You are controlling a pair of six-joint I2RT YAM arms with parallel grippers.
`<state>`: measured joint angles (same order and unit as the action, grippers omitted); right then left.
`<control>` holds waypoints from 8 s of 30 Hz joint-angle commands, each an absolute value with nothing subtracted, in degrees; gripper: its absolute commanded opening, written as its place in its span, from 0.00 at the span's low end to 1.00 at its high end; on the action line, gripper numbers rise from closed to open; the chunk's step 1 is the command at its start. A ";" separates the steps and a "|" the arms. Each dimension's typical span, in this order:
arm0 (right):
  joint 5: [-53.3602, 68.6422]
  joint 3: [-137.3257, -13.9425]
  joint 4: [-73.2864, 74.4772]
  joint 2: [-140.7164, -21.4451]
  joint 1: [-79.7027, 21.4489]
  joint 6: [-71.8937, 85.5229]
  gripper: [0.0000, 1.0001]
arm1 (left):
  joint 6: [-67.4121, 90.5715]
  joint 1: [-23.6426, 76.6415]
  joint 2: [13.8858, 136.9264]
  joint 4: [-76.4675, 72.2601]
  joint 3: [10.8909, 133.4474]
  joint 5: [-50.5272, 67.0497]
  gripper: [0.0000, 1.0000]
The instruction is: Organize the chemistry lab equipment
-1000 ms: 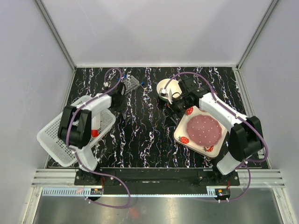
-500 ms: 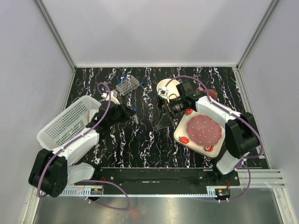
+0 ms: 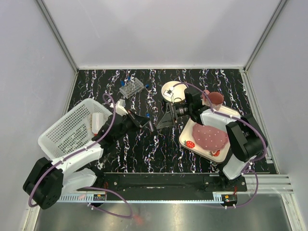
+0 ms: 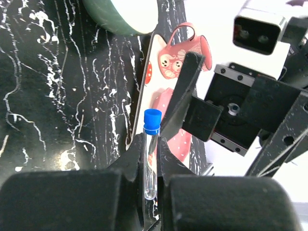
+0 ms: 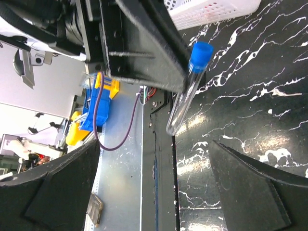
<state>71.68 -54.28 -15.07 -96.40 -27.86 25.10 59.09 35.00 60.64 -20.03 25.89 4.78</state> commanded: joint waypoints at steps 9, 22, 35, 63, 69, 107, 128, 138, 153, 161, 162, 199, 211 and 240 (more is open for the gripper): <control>71.28 -53.61 -31.29 -99.40 -28.91 40.34 0.98 | 64.68 40.25 64.16 -29.53 28.04 -1.93 0.02; 71.98 -56.69 -25.23 -101.78 -31.90 38.50 0.26 | 65.66 41.13 63.81 -29.36 28.65 -4.13 0.03; 72.77 -61.34 -7.05 -100.55 -31.99 21.02 0.09 | 52.83 36.23 53.79 -15.57 30.58 6.54 0.99; 67.32 -67.24 18.81 -98.35 -35.86 -9.14 0.09 | 49.84 24.79 70.22 -9.41 40.43 47.28 0.43; 67.59 -67.41 18.98 -98.35 -35.95 -9.23 0.10 | 46.76 25.05 71.54 -4.75 42.71 47.20 0.34; 45.79 -73.12 33.84 -92.11 -31.29 -23.20 0.94 | 11.08 15.21 104.14 16.52 89.37 -6.23 0.06; 47.20 -74.09 35.51 -94.39 -31.29 -23.99 0.94 | 6.33 13.62 121.99 17.67 104.94 -8.79 0.07; 47.55 -74.36 35.95 -95.19 -31.20 -24.34 0.94 | 5.80 12.83 123.57 17.93 105.47 -8.88 0.07; 47.64 -74.44 36.30 -95.63 -31.29 -24.35 0.94 | 5.89 12.48 124.28 18.11 105.12 -7.47 0.10; 47.64 -74.62 36.39 -95.71 -31.20 -24.70 0.94 | 7.91 12.13 123.58 17.40 103.10 -7.12 0.20; 47.64 -74.53 36.47 -95.54 -31.29 -24.61 0.94 | 8.08 12.04 123.40 16.71 102.66 -7.12 0.21; 47.55 -74.71 37.00 -95.71 -31.29 -25.22 0.94 | 5.45 12.48 124.00 24.94 113.45 19.05 0.63; 47.64 -74.97 37.53 -96.06 -31.20 -25.58 0.94 | 5.19 13.71 137.02 30.06 124.71 29.52 0.73; 47.81 -75.23 38.41 -96.06 -31.29 -26.37 0.94 | 6.95 13.80 141.24 31.46 126.39 14.95 0.79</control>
